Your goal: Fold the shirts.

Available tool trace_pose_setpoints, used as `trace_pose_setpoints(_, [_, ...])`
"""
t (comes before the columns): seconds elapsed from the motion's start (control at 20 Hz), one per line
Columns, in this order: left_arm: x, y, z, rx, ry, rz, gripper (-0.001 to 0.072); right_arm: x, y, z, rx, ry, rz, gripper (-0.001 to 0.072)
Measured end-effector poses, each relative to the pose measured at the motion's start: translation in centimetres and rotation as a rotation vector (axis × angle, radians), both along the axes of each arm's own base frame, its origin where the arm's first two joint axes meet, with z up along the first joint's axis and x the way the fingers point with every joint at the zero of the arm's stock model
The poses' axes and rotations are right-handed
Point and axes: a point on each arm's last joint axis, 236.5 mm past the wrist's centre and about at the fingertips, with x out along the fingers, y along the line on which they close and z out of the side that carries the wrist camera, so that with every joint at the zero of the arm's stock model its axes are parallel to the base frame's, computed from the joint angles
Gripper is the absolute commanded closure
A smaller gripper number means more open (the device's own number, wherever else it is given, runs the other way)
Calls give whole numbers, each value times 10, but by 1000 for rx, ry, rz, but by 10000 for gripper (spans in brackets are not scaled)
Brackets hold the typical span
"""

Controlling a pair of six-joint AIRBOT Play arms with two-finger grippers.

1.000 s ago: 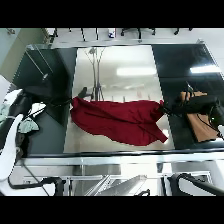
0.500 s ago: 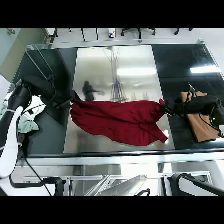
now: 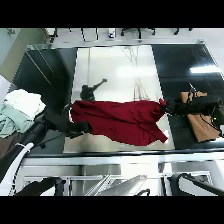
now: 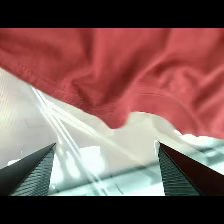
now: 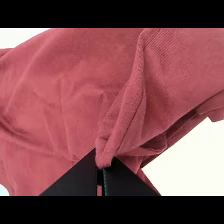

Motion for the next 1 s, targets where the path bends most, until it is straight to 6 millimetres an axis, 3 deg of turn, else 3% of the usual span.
trace_pose_setpoints(0.15, [-3,-2,-25,23,7,20,2,0,0,0,1,1,2,693])
trace_pose_setpoints(0.4, [4,-4,-48,33,9,65,4,-1,1,1,5,2,3,693])
trace_pose_setpoints(0.45, [8,-3,-49,35,-5,75,126,-1,1,1,5,2,3,692])
trace_pose_setpoints(0.5, [15,-3,-49,38,-26,82,302,-1,1,1,5,2,3,693])
trace_pose_setpoints(0.55, [23,-3,-48,45,-53,83,369,-1,1,1,6,2,3,693])
trace_pose_setpoints(0.6, [32,-5,-44,44,-84,84,368,-1,1,1,5,2,3,693])
trace_pose_setpoints(0.65, [39,-8,-40,44,-114,82,501,-1,1,1,5,2,3,692])
trace_pose_setpoints(0.7, [45,-11,-37,43,-134,78,695,-1,1,1,6,2,3,690])
trace_pose_setpoints(0.75, [53,-13,-32,43,-161,74,693,-1,1,1,6,3,4,651])
trace_pose_setpoints(0.8, [62,-17,-23,30,-195,79,693,-1,0,1,7,3,2,518])
trace_pose_setpoints(1.0, [77,-22,-2,7,-228,58,693,-9,-16,10,27,14,-16,158])
